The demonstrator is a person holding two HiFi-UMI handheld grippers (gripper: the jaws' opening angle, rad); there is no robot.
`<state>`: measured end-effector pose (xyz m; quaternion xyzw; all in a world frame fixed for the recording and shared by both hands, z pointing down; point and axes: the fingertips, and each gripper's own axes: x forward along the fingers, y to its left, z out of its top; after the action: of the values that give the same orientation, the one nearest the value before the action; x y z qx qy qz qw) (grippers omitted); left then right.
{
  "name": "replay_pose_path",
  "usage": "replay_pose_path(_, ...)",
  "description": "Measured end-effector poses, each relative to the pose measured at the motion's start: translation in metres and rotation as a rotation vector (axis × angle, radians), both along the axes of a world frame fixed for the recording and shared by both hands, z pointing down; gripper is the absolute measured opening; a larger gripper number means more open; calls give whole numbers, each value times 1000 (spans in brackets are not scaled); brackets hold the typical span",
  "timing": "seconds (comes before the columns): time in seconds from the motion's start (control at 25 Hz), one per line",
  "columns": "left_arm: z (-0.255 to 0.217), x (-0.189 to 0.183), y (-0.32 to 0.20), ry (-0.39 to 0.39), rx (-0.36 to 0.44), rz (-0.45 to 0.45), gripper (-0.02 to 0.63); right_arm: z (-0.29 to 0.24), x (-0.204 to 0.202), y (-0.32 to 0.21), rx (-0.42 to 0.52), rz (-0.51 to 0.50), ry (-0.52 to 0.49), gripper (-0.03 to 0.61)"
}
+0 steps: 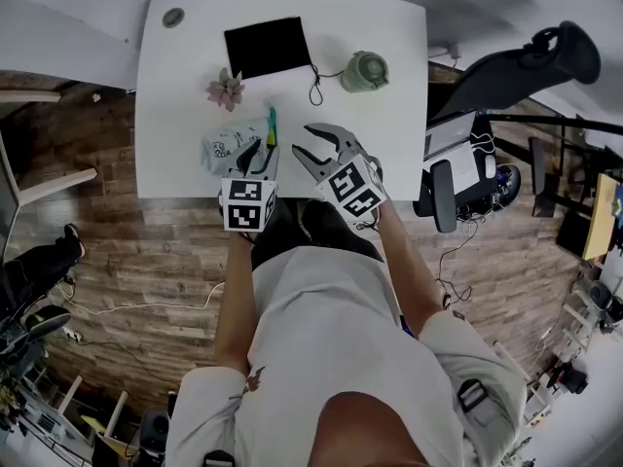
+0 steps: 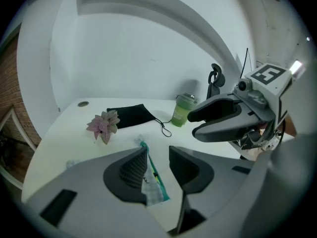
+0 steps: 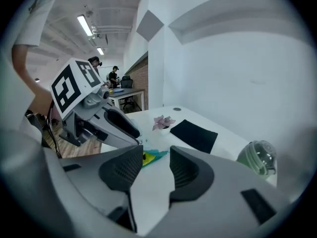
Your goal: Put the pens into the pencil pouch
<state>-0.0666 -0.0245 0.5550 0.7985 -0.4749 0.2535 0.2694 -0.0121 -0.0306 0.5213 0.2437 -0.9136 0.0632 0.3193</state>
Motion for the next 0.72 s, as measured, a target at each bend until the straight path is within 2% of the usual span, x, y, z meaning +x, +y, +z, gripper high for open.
replay_pose_path(0.32, -57, 2, -11, -10, 188, -31, 206, -50, 13, -9, 129, 121, -109, 218)
replay_pose_path(0.48, -87, 4, -14, -9, 278, -26, 221, -74, 22, -12, 179, 168, -150, 244)
replay_pose_path(0.72, -135, 11, -12, -7, 409, 3, 222, -118, 39, -11, 259, 242, -230, 245)
